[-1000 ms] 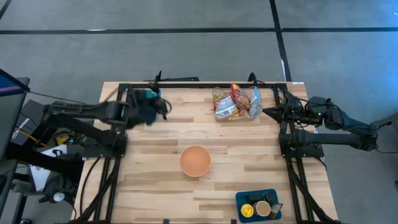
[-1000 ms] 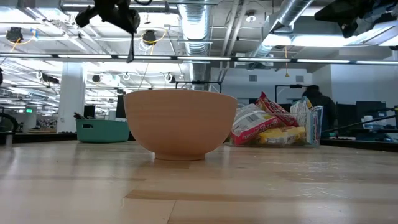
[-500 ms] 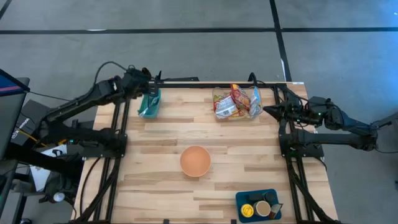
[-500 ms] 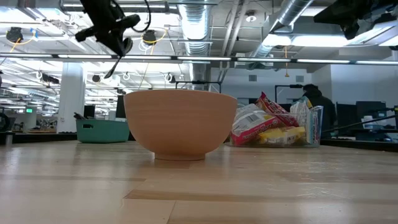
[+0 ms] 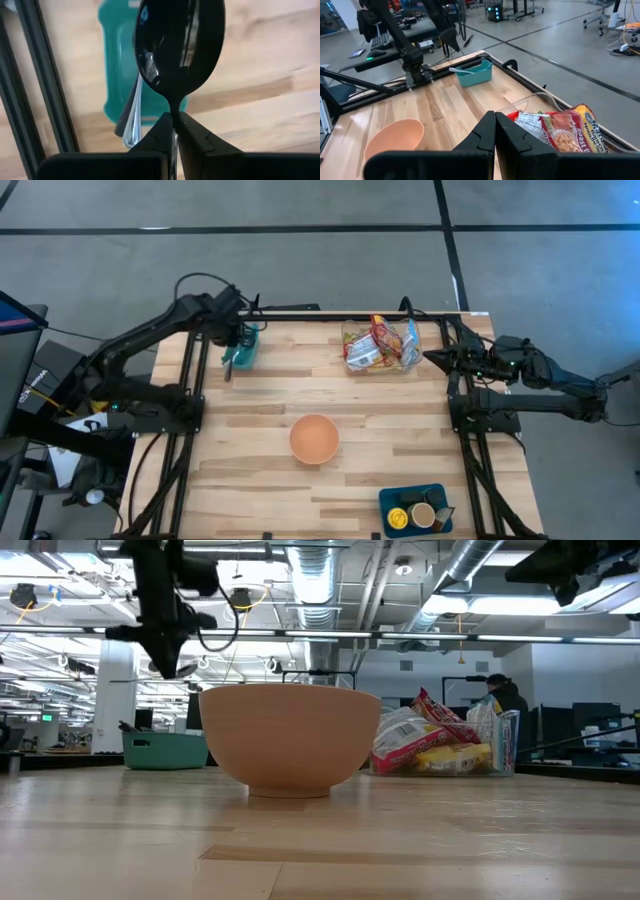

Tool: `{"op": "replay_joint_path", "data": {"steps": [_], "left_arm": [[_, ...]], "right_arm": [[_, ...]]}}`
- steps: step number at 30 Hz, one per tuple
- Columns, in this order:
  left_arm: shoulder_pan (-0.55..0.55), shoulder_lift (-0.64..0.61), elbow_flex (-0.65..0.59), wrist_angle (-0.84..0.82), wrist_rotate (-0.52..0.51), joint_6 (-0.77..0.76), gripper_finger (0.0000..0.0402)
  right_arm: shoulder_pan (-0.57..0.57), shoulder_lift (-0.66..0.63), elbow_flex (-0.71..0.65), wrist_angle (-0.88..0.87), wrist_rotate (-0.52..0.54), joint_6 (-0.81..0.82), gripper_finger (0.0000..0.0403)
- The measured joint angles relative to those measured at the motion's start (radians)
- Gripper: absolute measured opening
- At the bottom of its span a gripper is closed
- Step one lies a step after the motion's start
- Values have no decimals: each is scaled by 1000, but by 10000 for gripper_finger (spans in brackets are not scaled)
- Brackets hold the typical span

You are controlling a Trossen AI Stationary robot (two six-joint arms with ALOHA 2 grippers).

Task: Pick & Place Food Item
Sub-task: Put the black spoon into the light green bin

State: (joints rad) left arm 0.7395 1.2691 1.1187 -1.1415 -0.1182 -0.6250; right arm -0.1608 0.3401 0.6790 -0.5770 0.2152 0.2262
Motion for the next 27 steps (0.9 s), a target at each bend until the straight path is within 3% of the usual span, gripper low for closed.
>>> {"op": "replay_joint_path", "data": {"steps": [15,27], "left_arm": [[182,241,0,-29,22,101,7],[216,330,0,23,75,166,8]], "right_arm": [[0,0,0,0,0,-16,0],[0,0,0,1,0,-16,0]]}}
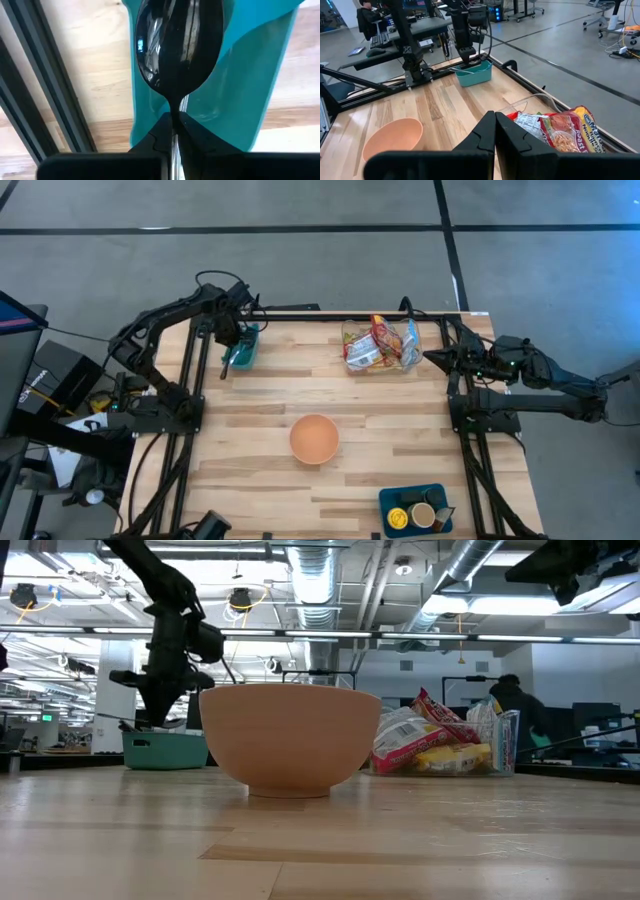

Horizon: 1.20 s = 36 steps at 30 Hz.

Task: Pick & Place Food Item
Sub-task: Put the black spoon into the light green bin

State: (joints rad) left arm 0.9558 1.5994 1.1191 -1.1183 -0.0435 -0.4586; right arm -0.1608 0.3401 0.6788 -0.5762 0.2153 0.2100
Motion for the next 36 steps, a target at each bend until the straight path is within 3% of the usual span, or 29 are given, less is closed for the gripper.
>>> {"op": "replay_joint_path", "data": {"steps": [36], "left_arm": [[27,3,15,72,-12,9,29]], "right_arm": [[0,0,0,0,0,1,0]]}}
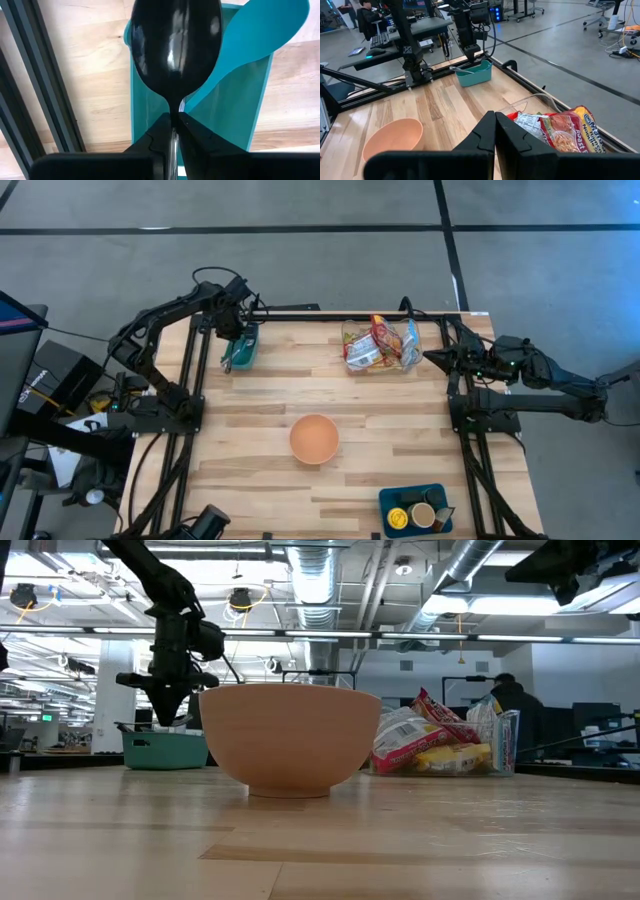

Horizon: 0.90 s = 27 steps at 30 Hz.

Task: Pick & Place Food Item
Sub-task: Put the black spoon into the light green bin, then return to Home Position

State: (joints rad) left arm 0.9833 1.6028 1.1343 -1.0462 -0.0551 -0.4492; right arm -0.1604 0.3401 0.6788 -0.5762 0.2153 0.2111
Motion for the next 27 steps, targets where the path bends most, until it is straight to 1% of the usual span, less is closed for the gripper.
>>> {"op": "replay_joint_path", "data": {"steps": [22,27], "left_arm": [[-2,-1,0,20,0,0,30],[-3,-9,0,16,2,23,27]], "right_arm": [[0,0,0,0,0,0,0],[0,0,0,0,0,-1,0]]}}
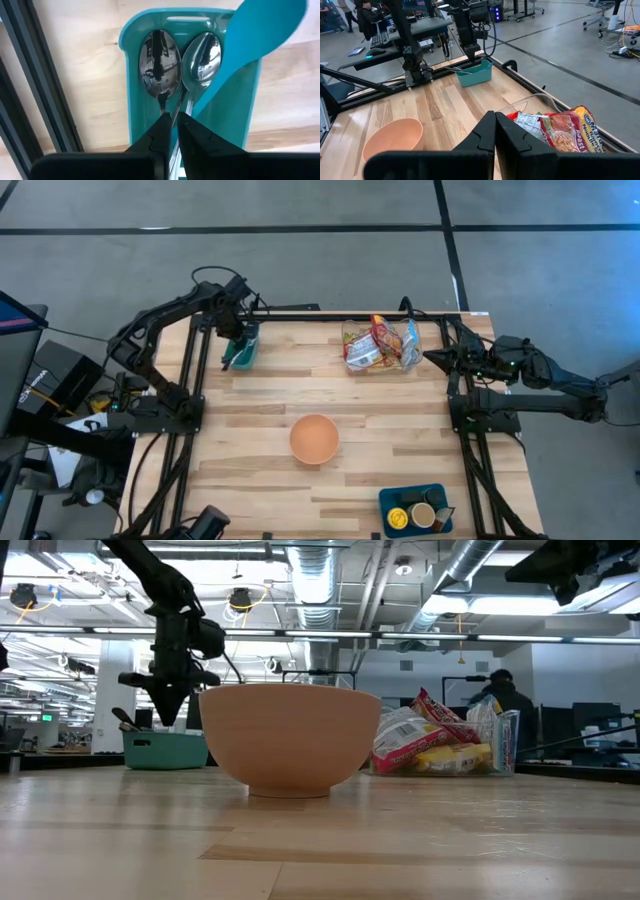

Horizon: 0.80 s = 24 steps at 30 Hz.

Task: Pick & Place Food Item
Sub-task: Return to Home Position

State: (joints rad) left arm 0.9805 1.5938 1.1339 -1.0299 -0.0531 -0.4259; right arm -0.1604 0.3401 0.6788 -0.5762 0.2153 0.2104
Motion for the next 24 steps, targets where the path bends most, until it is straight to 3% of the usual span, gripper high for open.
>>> {"op": "replay_joint_path", "data": {"steps": [9,24], "left_arm": [[-19,-128,-1,90,6,2,3],[-176,-522,-1,722,6,2,1]], "right_arm": [[0,0,0,0,0,0,0],[0,0,0,0,0,0,0]]}}
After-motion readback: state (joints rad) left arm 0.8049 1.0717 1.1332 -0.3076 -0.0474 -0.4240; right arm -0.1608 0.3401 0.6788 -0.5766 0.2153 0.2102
